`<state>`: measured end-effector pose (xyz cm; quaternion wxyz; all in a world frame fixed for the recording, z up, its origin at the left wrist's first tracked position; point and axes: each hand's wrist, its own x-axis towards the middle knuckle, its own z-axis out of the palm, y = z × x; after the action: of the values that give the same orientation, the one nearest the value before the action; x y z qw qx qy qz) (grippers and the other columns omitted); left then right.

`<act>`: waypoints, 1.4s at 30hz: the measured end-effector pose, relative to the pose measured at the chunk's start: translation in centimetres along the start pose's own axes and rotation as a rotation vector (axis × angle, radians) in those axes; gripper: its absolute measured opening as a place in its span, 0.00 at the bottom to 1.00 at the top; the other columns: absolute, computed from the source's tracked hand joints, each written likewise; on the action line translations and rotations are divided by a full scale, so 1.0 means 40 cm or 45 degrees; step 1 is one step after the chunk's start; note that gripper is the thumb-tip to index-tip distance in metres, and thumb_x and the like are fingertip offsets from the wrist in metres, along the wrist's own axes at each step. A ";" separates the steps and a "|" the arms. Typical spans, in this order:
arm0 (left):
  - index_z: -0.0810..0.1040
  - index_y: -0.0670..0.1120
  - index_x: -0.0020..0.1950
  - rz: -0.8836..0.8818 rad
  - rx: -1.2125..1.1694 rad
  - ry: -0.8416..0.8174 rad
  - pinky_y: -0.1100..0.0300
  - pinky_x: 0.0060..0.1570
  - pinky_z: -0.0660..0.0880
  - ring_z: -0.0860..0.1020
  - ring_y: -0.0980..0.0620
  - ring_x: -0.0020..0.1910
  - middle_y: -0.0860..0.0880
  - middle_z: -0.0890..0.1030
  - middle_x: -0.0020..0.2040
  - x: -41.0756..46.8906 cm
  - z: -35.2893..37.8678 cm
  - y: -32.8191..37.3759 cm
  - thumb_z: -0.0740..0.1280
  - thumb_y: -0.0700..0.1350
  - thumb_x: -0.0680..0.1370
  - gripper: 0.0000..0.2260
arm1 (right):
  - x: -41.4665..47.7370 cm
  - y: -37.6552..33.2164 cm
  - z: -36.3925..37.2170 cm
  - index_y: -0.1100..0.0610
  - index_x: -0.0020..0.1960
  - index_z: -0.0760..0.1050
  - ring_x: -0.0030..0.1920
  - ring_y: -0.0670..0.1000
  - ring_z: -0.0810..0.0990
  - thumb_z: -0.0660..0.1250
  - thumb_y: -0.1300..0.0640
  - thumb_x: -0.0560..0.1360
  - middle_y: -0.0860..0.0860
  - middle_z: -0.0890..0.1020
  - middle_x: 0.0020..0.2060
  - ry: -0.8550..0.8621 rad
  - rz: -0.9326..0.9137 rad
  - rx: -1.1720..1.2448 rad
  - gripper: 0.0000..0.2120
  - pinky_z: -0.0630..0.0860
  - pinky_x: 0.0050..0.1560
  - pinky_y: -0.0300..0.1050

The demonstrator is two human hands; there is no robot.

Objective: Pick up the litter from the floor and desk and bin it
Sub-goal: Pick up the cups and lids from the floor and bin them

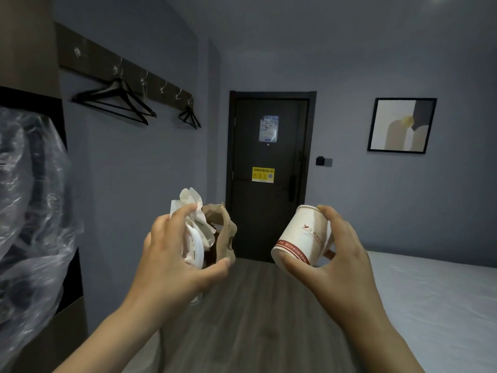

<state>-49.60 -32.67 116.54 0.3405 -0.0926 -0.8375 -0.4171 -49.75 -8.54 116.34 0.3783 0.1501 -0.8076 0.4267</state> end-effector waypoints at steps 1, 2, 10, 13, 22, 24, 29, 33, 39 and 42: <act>0.60 0.64 0.70 -0.007 0.003 0.005 0.57 0.55 0.65 0.62 0.54 0.64 0.60 0.62 0.62 0.034 0.022 -0.026 0.78 0.57 0.62 0.41 | 0.035 0.031 0.026 0.31 0.64 0.53 0.54 0.35 0.70 0.77 0.41 0.61 0.24 0.60 0.53 -0.010 0.001 -0.006 0.42 0.68 0.31 0.24; 0.59 0.65 0.70 -0.022 0.010 0.009 0.57 0.55 0.65 0.62 0.54 0.64 0.60 0.62 0.63 0.065 0.042 -0.054 0.78 0.57 0.62 0.41 | 0.066 0.060 0.052 0.32 0.65 0.54 0.54 0.35 0.70 0.77 0.40 0.61 0.24 0.61 0.53 -0.023 0.005 -0.012 0.42 0.67 0.31 0.24; 0.59 0.64 0.70 -0.095 0.072 0.015 0.57 0.55 0.66 0.61 0.55 0.64 0.61 0.61 0.61 0.340 0.195 -0.320 0.76 0.59 0.62 0.41 | 0.298 0.279 0.333 0.42 0.71 0.59 0.55 0.36 0.70 0.77 0.41 0.61 0.37 0.67 0.60 -0.082 0.028 0.003 0.44 0.67 0.38 0.26; 0.59 0.64 0.70 -0.103 0.052 0.026 0.57 0.54 0.66 0.61 0.56 0.63 0.62 0.60 0.60 0.461 0.236 -0.431 0.76 0.58 0.62 0.41 | 0.383 0.352 0.462 0.43 0.71 0.60 0.54 0.38 0.71 0.78 0.42 0.61 0.38 0.67 0.60 -0.093 0.051 0.021 0.44 0.68 0.39 0.27; 0.58 0.64 0.69 -0.193 0.088 -0.048 0.49 0.60 0.71 0.63 0.52 0.65 0.61 0.60 0.61 0.830 0.358 -0.758 0.68 0.67 0.56 0.43 | 0.662 0.540 0.814 0.41 0.70 0.60 0.53 0.37 0.71 0.78 0.43 0.62 0.38 0.68 0.59 -0.170 0.134 -0.022 0.42 0.68 0.38 0.26; 0.58 0.64 0.69 -0.210 0.088 -0.076 0.49 0.60 0.72 0.64 0.52 0.64 0.61 0.61 0.60 0.888 0.406 -0.820 0.68 0.67 0.55 0.44 | 0.709 0.591 0.872 0.37 0.66 0.60 0.53 0.37 0.72 0.78 0.43 0.62 0.37 0.68 0.57 -0.191 0.156 -0.016 0.39 0.69 0.36 0.26; 0.58 0.64 0.69 -0.246 0.138 -0.104 0.46 0.57 0.75 0.67 0.50 0.63 0.59 0.62 0.61 1.042 0.539 -0.969 0.68 0.67 0.55 0.44 | 0.841 0.762 1.016 0.38 0.68 0.60 0.54 0.38 0.72 0.77 0.43 0.62 0.38 0.68 0.59 -0.215 0.189 -0.026 0.40 0.69 0.38 0.26; 0.57 0.65 0.69 -0.276 0.169 -0.077 0.46 0.58 0.75 0.66 0.51 0.64 0.61 0.60 0.59 1.174 0.656 -1.086 0.69 0.67 0.56 0.43 | 0.966 0.916 1.141 0.43 0.72 0.59 0.56 0.41 0.71 0.77 0.41 0.62 0.38 0.67 0.60 -0.258 0.185 0.000 0.43 0.70 0.45 0.30; 0.60 0.63 0.68 -0.342 0.281 -0.035 0.49 0.58 0.72 0.68 0.50 0.62 0.58 0.63 0.59 1.394 0.829 -1.216 0.69 0.66 0.56 0.42 | 1.193 1.118 1.292 0.41 0.70 0.61 0.55 0.36 0.71 0.77 0.44 0.64 0.28 0.64 0.53 -0.329 0.184 0.110 0.40 0.70 0.44 0.30; 0.62 0.61 0.67 -0.342 0.314 -0.016 0.55 0.50 0.73 0.72 0.51 0.55 0.56 0.67 0.58 1.470 0.911 -1.310 0.70 0.66 0.56 0.42 | 1.277 1.209 1.372 0.42 0.70 0.61 0.54 0.38 0.72 0.77 0.44 0.64 0.32 0.66 0.53 -0.405 0.189 0.115 0.40 0.70 0.45 0.31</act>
<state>-134.74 -45.77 106.02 0.2852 0.0600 -0.8893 -0.3525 -137.74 -19.91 107.05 0.2061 0.1724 -0.8462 0.4601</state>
